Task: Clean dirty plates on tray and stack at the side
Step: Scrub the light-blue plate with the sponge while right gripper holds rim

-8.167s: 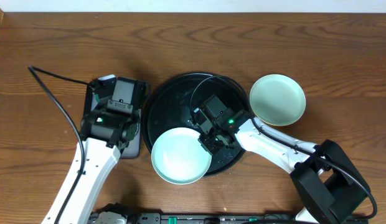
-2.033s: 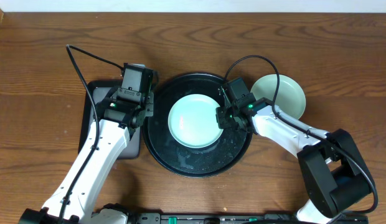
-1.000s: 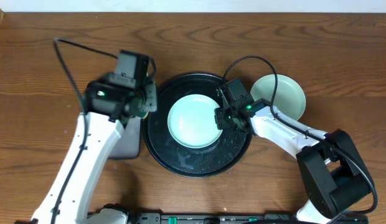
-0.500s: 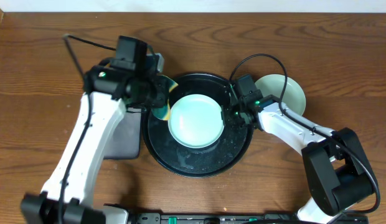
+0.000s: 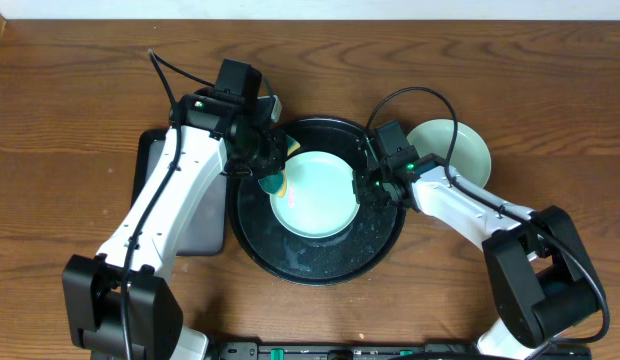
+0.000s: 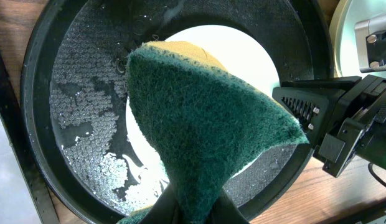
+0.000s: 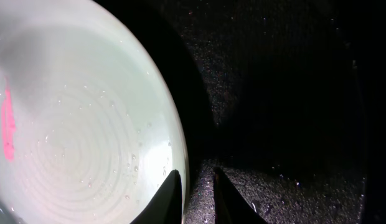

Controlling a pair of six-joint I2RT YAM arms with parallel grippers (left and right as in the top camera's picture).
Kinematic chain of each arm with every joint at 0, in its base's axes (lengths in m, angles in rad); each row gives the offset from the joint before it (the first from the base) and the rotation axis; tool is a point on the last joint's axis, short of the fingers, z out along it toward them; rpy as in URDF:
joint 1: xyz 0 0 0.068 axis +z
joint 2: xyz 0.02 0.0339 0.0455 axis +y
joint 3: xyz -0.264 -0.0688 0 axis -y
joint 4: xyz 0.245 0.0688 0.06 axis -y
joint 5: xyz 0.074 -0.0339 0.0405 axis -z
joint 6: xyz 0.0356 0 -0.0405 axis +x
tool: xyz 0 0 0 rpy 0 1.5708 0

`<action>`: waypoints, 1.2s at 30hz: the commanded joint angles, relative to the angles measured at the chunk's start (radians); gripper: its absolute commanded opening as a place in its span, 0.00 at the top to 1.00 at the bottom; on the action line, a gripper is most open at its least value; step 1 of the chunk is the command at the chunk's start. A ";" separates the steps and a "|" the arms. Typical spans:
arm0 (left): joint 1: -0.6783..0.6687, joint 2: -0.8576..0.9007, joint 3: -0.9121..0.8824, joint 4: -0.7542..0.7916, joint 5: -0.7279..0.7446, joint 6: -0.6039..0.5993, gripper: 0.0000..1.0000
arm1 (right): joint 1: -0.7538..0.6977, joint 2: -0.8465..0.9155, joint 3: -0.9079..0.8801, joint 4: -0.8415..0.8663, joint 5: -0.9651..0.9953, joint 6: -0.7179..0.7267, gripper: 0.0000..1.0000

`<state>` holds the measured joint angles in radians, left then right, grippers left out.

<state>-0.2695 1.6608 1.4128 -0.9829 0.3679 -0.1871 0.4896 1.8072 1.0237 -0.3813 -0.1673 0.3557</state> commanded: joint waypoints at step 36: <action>-0.002 -0.007 -0.153 0.146 -0.008 -0.081 0.93 | 0.100 -0.002 0.009 0.029 -0.005 0.058 0.91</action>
<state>-0.2695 1.6608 1.2652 -0.8337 0.3672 -0.2626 0.5812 1.8072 1.0237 -0.3569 -0.1650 0.4023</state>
